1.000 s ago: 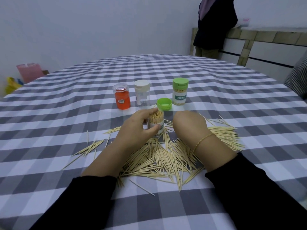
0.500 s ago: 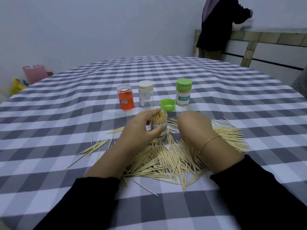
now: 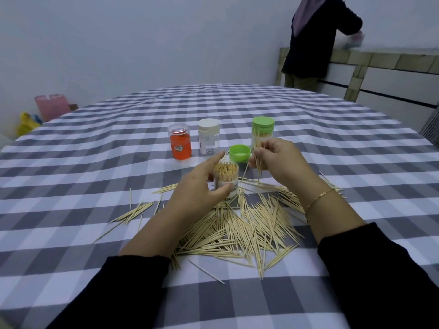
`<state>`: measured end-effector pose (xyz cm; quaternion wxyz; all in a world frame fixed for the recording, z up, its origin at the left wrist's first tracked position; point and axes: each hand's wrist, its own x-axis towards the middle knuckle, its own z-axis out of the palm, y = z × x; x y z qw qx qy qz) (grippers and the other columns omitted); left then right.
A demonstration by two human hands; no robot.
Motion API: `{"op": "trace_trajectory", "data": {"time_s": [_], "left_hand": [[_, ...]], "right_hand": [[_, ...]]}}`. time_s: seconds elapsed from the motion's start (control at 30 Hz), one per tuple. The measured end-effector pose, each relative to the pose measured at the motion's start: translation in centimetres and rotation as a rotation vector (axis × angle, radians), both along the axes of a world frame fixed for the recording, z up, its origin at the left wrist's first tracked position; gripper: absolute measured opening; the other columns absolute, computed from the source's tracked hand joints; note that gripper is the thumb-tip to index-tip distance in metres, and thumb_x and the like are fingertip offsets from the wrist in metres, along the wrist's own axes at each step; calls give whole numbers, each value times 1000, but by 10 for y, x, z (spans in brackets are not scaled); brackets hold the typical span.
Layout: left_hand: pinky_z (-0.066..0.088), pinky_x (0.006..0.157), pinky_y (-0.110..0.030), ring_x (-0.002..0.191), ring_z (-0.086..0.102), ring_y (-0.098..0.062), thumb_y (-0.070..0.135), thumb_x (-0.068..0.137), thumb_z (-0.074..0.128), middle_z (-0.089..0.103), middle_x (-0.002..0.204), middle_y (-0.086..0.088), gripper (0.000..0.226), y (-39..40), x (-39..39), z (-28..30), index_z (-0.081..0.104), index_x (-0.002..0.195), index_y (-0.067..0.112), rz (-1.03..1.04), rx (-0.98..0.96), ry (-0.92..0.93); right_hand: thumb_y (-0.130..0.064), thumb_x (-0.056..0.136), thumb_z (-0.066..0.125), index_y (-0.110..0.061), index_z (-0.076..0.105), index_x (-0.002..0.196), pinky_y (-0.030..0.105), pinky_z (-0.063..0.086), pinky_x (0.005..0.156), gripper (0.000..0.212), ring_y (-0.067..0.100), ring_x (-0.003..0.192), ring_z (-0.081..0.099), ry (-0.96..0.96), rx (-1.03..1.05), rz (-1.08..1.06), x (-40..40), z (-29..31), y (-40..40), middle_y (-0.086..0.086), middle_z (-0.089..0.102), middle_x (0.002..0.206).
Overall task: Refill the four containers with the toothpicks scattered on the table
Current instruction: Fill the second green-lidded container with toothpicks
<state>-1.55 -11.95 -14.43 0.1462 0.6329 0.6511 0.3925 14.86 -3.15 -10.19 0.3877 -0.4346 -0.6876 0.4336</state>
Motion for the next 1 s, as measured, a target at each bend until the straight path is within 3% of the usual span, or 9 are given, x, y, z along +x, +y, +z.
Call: {"op": "trace_trajectory", "data": {"time_s": [0.1, 0.37, 0.47, 0.67, 0.83, 1.0], "left_hand": [[45, 98, -29, 121, 52, -9, 38, 83, 72, 53, 138, 8, 81, 1, -1, -1, 25, 149, 41, 21, -16, -3], [47, 99, -35, 120, 53, -12, 40, 82, 72, 54, 137, 6, 86, 2, 2, -1, 21, 151, 37, 32, -16, 2], [47, 98, -36, 119, 53, -11, 40, 82, 73, 55, 135, 7, 87, 2, 3, -1, 20, 151, 37, 32, -19, -7], [48, 98, -36, 116, 55, -10, 39, 83, 72, 57, 125, 11, 87, 1, 3, 0, 19, 151, 36, 19, -10, -19], [50, 95, -38, 111, 56, -8, 39, 82, 72, 54, 119, 14, 88, 1, 3, -1, 18, 152, 36, 16, -6, -30], [51, 94, -39, 112, 56, -9, 42, 81, 72, 56, 125, 12, 89, 1, 1, -3, 17, 151, 38, 25, -7, -34]], "right_hand": [[-7, 97, 48, -8, 59, 93, 42, 54, 88, 11, 19, 73, 68, 156, 7, -17, -4, 0, 1, 5, 66, 77], [-11, 98, 46, -21, 56, 89, 46, 54, 86, 17, 27, 89, 68, 450, 190, -73, -26, -3, -19, 2, 67, 81], [-12, 98, 47, -23, 56, 89, 47, 53, 87, 17, 23, 88, 68, 426, 247, -67, -30, -6, -23, 2, 69, 83], [-13, 98, 49, -17, 58, 95, 34, 55, 83, 11, 14, 88, 67, 350, 280, -14, -34, -12, -24, 3, 70, 87], [-11, 96, 51, -23, 58, 88, 20, 55, 64, 16, -1, 74, 65, 281, 178, 96, -39, -20, -23, -5, 67, 83], [-12, 94, 55, -22, 60, 87, 34, 58, 77, 14, 12, 80, 68, 234, 109, 132, -39, -23, -22, -3, 70, 85]]}}
